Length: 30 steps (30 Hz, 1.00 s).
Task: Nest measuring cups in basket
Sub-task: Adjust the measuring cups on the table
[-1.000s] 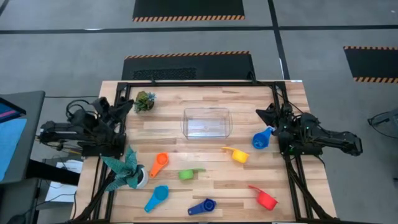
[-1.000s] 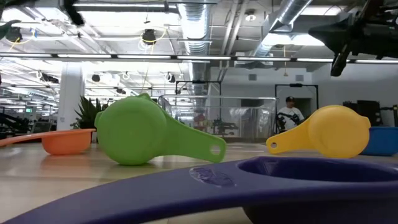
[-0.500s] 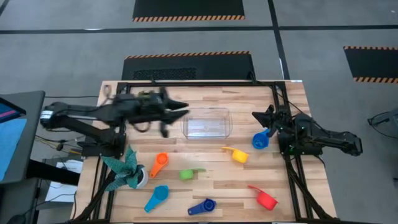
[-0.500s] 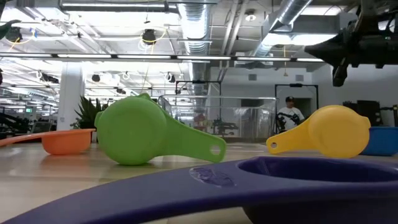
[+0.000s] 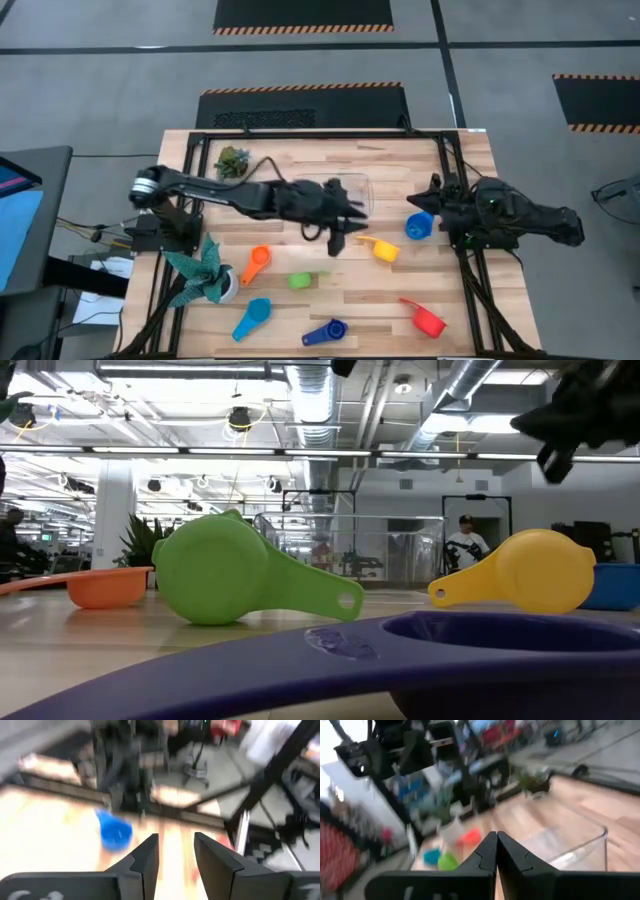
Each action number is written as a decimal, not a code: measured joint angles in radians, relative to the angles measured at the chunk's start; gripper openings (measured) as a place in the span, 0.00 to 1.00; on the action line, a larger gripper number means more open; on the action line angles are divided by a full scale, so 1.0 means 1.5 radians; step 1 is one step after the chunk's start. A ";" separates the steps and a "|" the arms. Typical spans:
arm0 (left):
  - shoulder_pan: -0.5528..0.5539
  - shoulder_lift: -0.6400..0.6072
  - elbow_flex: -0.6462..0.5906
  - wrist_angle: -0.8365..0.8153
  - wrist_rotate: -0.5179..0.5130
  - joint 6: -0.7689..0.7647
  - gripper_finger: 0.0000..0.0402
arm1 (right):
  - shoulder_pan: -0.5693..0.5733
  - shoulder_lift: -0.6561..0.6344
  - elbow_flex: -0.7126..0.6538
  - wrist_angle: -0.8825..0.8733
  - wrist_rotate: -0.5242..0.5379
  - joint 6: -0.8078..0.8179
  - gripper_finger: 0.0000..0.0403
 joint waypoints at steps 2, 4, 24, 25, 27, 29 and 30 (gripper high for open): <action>-0.014 0.011 0.025 -0.071 -0.002 -0.007 0.28 | 0.024 0.031 0.058 -0.056 0.000 -0.018 0.08; -0.027 0.014 0.036 -0.118 -0.017 -0.008 0.28 | 0.048 0.077 0.113 -0.114 0.000 -0.030 0.08; -0.120 0.013 0.037 -0.469 -0.163 -0.144 0.28 | 0.285 0.711 0.529 -0.589 0.295 0.085 0.05; -0.127 0.014 0.037 -0.487 -0.178 -0.157 0.28 | 0.291 0.724 0.530 -0.596 0.304 0.101 0.05; -0.138 0.013 0.029 -0.496 -0.202 -0.175 0.28 | 0.303 0.747 0.529 -0.610 0.305 0.127 0.05; -0.145 0.013 0.011 -0.491 -0.212 -0.190 0.28 | 0.315 0.766 0.521 -0.618 0.298 0.154 0.05; -0.148 0.013 0.002 -0.493 -0.211 -0.196 0.28 | 0.321 0.774 0.517 -0.618 0.296 0.168 0.05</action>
